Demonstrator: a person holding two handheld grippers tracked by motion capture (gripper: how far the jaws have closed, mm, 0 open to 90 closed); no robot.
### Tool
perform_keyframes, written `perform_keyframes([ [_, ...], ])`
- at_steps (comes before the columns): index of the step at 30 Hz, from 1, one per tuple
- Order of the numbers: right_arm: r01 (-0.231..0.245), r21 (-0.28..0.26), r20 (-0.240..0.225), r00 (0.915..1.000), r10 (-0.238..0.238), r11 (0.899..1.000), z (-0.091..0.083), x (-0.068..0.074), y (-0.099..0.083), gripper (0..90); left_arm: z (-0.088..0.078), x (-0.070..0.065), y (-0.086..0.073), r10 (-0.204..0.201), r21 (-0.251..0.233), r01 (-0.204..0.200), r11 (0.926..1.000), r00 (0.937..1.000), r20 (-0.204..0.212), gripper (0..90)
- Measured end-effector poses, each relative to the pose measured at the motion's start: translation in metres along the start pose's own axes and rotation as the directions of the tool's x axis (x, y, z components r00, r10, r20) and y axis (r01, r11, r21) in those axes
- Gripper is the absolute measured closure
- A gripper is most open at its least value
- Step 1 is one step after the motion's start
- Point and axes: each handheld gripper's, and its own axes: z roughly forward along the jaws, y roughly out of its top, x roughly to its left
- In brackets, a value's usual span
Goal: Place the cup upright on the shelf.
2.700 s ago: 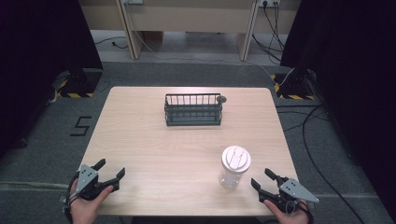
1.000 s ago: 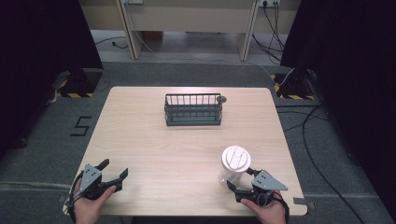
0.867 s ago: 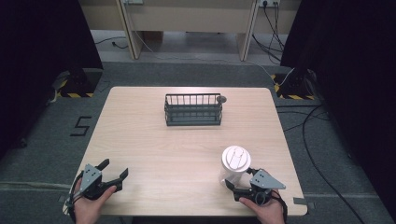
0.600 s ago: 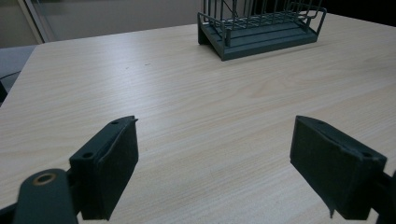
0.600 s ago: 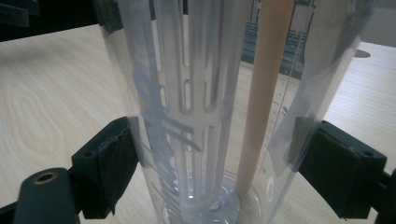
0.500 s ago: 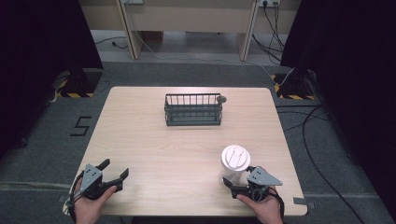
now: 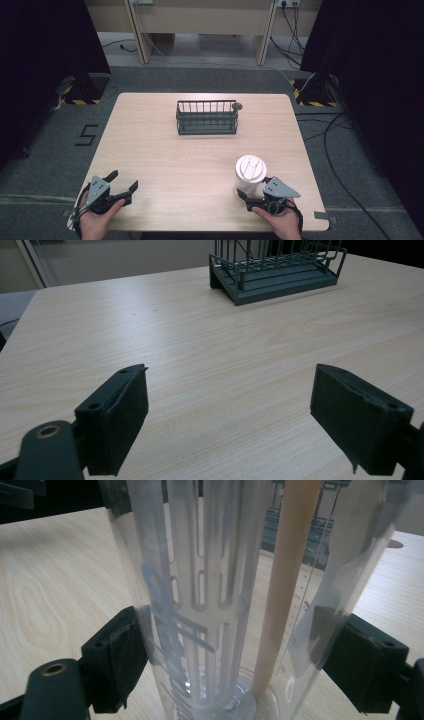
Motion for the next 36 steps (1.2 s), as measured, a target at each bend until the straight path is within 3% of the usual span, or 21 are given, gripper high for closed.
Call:
perform_keyframes([
  [36, 0.001, -0.026, 0.020, 0.9998, -0.001, 1.000, 0.005, -0.009, 0.025, 18.7, -0.001, 0.000, 0.000, -0.011, -0.001, 0.011, 0.9999, 0.9999, 0.000, 15.3],
])
